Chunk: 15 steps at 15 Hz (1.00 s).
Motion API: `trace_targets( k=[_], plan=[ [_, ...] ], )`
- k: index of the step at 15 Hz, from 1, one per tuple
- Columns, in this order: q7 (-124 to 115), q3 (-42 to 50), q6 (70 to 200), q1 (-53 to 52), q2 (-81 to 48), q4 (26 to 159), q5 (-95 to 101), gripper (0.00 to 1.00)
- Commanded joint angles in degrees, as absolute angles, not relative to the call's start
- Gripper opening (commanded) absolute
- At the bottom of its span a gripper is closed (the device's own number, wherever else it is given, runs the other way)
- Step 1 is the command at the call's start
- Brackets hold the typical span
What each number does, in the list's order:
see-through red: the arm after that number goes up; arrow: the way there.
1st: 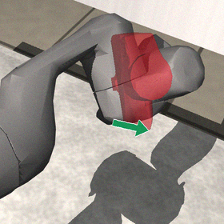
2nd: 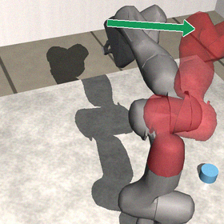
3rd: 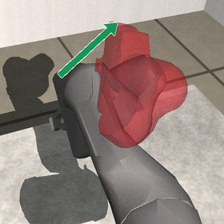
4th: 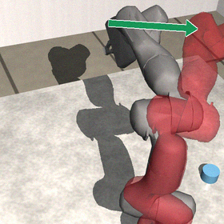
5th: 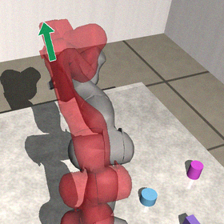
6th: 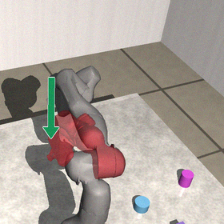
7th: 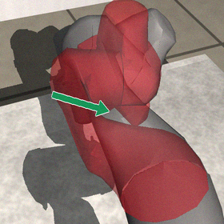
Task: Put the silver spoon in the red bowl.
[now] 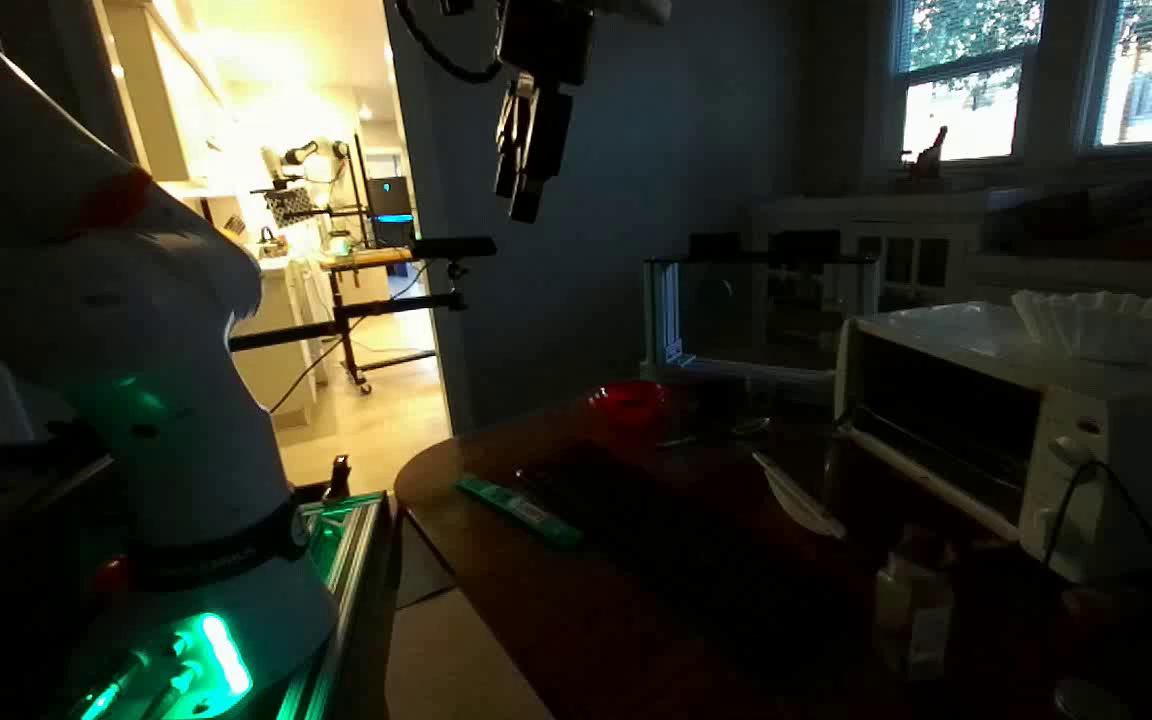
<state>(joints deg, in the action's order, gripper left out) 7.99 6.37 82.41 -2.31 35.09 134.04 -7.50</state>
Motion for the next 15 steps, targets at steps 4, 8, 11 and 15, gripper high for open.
trace_targets(
  k=[4, 8, 11, 15],
  plan=[
    [8.5, 5.5, 82.2, -1.1, 35.0, 133.9, -7.9, 1.0],
    [8.5, 5.5, 82.2, -1.1, 35.0, 133.9, -7.9, 1.0],
    [6.4, 2.2, 88.0, -2.1, 33.7, 135.9, -8.5, 1.0],
    [1.5, -3.7, 97.9, -3.9, 30.3, 138.0, -10.9, 1.0]
  ],
)
